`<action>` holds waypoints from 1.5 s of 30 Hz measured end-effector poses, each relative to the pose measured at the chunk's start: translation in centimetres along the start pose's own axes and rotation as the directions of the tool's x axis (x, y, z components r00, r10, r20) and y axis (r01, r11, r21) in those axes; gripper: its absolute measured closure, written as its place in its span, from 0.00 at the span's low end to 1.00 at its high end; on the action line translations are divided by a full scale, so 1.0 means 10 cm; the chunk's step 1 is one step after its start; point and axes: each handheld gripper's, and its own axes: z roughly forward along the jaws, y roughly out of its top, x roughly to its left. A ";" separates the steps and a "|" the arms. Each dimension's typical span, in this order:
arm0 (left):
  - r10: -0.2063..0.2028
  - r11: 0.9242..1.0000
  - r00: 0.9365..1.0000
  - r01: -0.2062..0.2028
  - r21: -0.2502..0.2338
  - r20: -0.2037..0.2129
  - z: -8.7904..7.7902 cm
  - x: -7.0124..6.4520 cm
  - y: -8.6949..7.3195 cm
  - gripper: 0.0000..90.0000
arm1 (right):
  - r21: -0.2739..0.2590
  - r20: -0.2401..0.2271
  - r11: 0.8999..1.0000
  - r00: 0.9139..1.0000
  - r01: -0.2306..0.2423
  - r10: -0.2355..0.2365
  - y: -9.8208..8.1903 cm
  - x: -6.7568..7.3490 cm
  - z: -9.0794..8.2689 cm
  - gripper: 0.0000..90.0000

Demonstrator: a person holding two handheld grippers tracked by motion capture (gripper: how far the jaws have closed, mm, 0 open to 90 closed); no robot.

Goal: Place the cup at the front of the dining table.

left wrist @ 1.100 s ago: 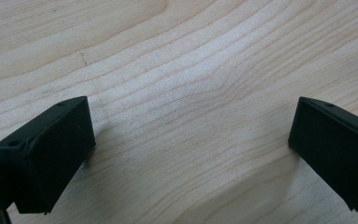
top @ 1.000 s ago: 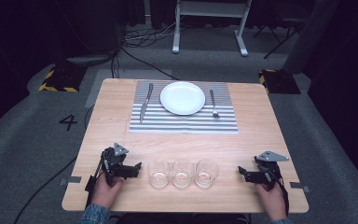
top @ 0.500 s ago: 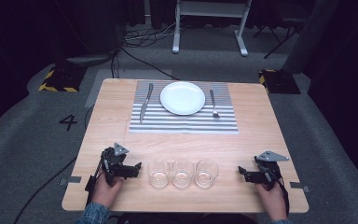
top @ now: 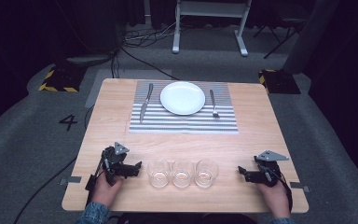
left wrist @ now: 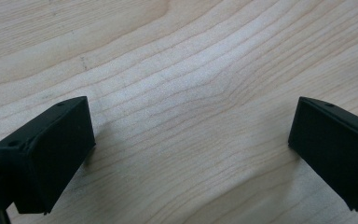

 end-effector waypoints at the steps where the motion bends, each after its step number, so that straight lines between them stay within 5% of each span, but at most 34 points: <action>1: -0.002 1.000 1.000 0.002 -0.001 0.000 0.00 0.00 0.00 0.00 | 0.000 0.000 1.000 1.000 0.002 -0.002 0.00 0.00 0.00 0.16; 8: -0.002 1.000 1.000 0.002 -0.001 0.000 0.00 0.00 0.00 0.00 | 0.001 0.057 0.998 0.997 -0.058 0.058 0.03 0.08 0.03 0.15; 12: -0.002 1.000 1.000 0.002 -0.001 0.000 0.00 0.00 0.00 0.00 | 0.013 0.034 0.999 0.999 -0.034 0.033 0.00 0.07 -0.01 0.15; 17: -0.002 1.000 1.000 0.002 -0.001 0.001 0.00 0.00 0.00 0.00 | 0.011 0.001 0.998 0.998 -0.065 0.065 0.02 0.08 -0.14 0.15; 22: -0.002 1.000 1.000 0.002 -0.001 0.000 0.00 0.00 0.00 0.00 | -0.025 -0.021 0.999 0.999 -0.041 0.040 0.12 0.19 -0.33 0.15; 24: -0.005 1.000 1.000 0.005 -0.002 0.003 0.00 0.00 0.00 0.00 | -0.017 -0.035 0.999 0.999 0.027 -0.027 0.19 0.32 -0.43 0.15; 27: -0.005 1.000 1.000 0.005 -0.001 0.004 0.00 0.00 0.00 0.00 | -0.035 -0.039 0.997 0.997 0.065 -0.066 0.25 0.41 -0.52 0.15; 38: -0.002 1.000 1.000 0.002 -0.001 0.001 0.00 0.00 0.00 0.00 | -0.114 -0.077 0.988 0.991 0.103 -0.112 0.43 0.65 -0.76 0.15; 45: -0.002 1.000 1.000 0.002 -0.001 0.000 0.00 0.00 0.00 0.00 | -0.112 -0.117 0.988 0.986 0.108 -0.121 0.46 0.74 -0.73 0.15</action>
